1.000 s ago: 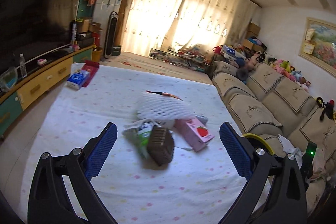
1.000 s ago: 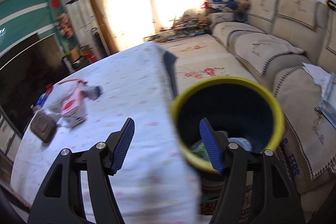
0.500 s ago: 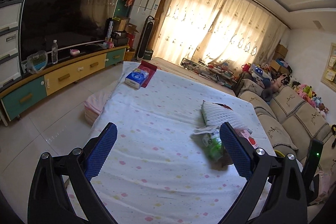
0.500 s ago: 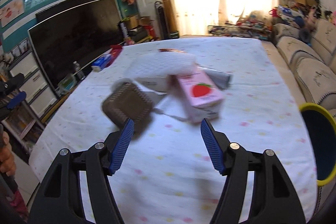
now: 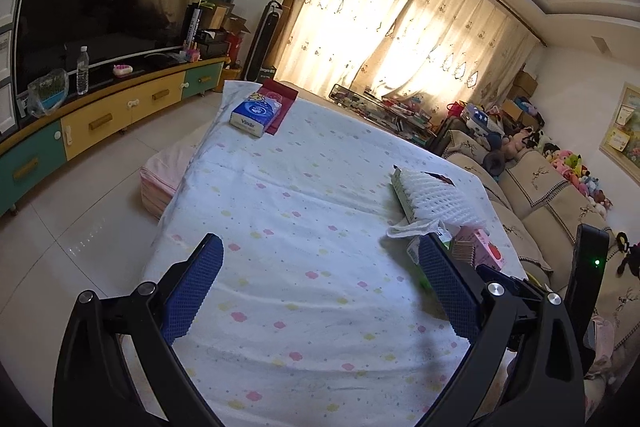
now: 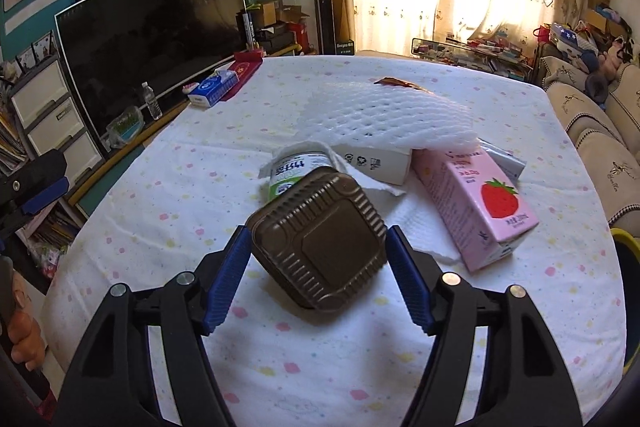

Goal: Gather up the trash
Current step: 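Grasp the brown square container with the right gripper, then carry the brown container to the yellow bin and open the right gripper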

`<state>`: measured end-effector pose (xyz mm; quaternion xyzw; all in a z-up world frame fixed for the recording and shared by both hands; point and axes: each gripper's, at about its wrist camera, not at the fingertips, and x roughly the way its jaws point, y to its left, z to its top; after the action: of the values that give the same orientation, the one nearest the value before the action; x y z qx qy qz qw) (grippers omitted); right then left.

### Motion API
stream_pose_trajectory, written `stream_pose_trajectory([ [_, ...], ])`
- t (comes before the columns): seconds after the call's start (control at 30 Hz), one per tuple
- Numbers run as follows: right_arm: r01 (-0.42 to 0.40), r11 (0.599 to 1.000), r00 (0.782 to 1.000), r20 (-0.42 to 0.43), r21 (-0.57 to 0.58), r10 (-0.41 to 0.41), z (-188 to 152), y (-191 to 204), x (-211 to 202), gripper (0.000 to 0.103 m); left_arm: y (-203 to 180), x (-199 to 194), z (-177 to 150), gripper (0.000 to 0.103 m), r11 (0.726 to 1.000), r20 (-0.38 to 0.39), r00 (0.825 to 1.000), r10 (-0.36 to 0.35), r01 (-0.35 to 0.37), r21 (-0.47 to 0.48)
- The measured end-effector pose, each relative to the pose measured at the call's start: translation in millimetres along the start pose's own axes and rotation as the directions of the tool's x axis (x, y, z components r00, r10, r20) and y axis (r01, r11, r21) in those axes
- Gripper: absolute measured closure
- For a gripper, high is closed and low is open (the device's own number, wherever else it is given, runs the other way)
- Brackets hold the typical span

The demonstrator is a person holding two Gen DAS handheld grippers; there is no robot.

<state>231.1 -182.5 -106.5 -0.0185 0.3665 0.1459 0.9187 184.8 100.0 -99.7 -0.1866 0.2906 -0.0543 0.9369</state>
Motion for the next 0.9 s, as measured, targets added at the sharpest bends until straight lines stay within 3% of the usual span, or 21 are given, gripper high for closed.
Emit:
stream_pose_trajectory([
  [0.33, 0.039, 0.998, 0.999, -0.002, -0.059, -0.039, 10.4, 8.8, 9.5, 0.025, -2.4, 26.6, -1.0, 0.007, 0.998, -0.042, 0.997, -0.067, 0.068, 0.014],
  [0.47, -0.027, 1.000, 0.999, -0.023, -0.014, 0.027, 12.6, -3.8, 11.5, 0.025, -4.1, 37.1, -0.2, 0.007, 0.995, -0.056, 0.994, -0.096, 0.097, 0.023],
  [0.63, -0.088, 0.994, 0.995, -0.057, -0.060, 0.085, 13.9, -10.7, 16.3, 0.024, -13.5, 55.3, -5.1, 0.007, 0.988, -0.073, 0.987, -0.141, 0.145, 0.051],
  [0.73, -0.129, 0.988, 0.990, -0.062, -0.083, 0.124, 18.5, -15.7, 16.5, 0.024, -23.3, 64.7, -9.5, 0.007, 0.988, -0.103, 0.987, -0.126, 0.135, 0.080],
  [0.9, -0.193, 0.970, 0.979, -0.095, -0.151, 0.180, 22.9, -19.7, 21.9, 0.024, -27.8, 61.9, -9.8, 0.007, 0.985, -0.072, 0.987, -0.145, 0.151, 0.082],
])
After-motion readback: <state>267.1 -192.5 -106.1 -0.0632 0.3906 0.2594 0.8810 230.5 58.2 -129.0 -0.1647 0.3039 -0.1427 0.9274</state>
